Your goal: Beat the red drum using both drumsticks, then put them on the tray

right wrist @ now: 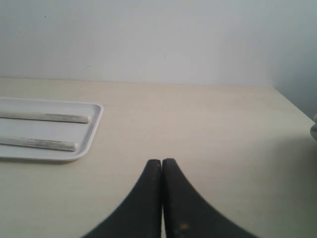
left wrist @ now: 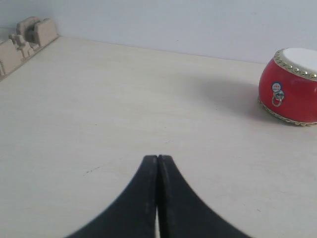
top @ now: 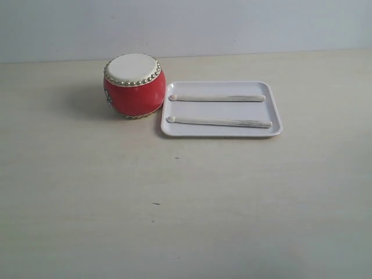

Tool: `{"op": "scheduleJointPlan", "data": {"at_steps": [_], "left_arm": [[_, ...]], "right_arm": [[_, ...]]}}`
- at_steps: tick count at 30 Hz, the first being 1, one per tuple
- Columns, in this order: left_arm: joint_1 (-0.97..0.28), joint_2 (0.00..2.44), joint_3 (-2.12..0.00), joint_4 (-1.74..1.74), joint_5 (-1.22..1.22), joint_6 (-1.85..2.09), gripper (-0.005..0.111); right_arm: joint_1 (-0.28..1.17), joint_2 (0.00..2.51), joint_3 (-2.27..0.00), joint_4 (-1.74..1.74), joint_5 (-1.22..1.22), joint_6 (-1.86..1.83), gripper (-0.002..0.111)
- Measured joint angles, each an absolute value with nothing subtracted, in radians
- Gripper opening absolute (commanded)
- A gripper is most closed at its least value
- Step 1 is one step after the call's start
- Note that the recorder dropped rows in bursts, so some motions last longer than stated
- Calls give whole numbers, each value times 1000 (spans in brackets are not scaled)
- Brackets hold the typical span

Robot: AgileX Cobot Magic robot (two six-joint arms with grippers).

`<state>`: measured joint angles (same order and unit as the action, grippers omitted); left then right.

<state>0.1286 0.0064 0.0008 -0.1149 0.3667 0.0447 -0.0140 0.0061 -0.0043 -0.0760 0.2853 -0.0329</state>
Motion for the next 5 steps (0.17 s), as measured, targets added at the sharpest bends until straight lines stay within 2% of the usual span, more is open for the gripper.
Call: {"op": "scheduleJointPlan", "data": {"at_steps": [5], "left_arm": [[129, 6, 1, -115, 367, 45, 0]], "right_arm": [[-14, 6, -4, -76, 285, -33, 0]]}}
